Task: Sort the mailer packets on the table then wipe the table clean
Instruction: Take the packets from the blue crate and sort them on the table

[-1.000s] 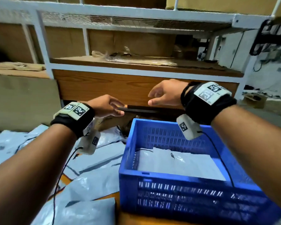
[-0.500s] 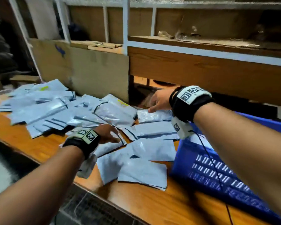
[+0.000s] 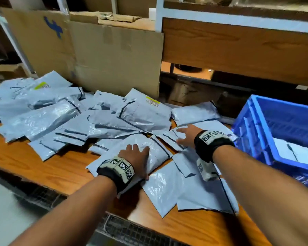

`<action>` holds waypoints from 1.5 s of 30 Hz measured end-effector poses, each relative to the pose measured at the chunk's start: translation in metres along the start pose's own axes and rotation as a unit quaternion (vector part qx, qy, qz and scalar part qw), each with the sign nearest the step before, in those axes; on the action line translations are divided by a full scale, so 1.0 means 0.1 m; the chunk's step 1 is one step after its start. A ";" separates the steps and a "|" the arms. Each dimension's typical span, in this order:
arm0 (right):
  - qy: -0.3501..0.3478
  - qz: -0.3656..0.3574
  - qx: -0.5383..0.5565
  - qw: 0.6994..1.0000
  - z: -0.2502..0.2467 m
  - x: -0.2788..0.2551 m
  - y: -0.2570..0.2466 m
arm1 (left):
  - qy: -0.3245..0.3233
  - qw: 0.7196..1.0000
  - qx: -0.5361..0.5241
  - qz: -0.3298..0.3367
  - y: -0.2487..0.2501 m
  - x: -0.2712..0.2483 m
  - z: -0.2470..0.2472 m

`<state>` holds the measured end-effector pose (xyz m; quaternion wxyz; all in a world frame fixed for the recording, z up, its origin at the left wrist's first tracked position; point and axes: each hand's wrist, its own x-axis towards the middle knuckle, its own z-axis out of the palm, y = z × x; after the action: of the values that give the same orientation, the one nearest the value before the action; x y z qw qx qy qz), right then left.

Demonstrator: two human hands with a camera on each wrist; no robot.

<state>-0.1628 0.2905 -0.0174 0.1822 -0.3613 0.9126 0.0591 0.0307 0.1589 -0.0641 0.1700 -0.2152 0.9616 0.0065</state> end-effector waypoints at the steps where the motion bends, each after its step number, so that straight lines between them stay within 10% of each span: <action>1: 0.001 0.020 0.012 1.000 0.08 0.06 0.02 | 0.011 1.000 0.007 0.003 0.00 0.03 0.03; 28: -0.011 0.051 -0.070 0.996 0.29 0.20 0.45 | 0.049 0.997 -0.044 0.035 -0.31 0.47 -0.01; 37: 0.139 0.029 -0.051 0.989 0.07 0.30 0.22 | 0.051 0.997 -0.033 0.044 -0.34 0.55 0.04; 45: -0.021 0.008 -0.054 0.998 0.21 0.30 -0.02 | 0.051 0.997 -0.031 0.046 -0.36 0.57 0.03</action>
<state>-0.1752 0.2750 -0.0484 0.1813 -0.3624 0.9066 0.1175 -0.0013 0.1031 -0.0836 0.1135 -0.1756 0.9773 0.0334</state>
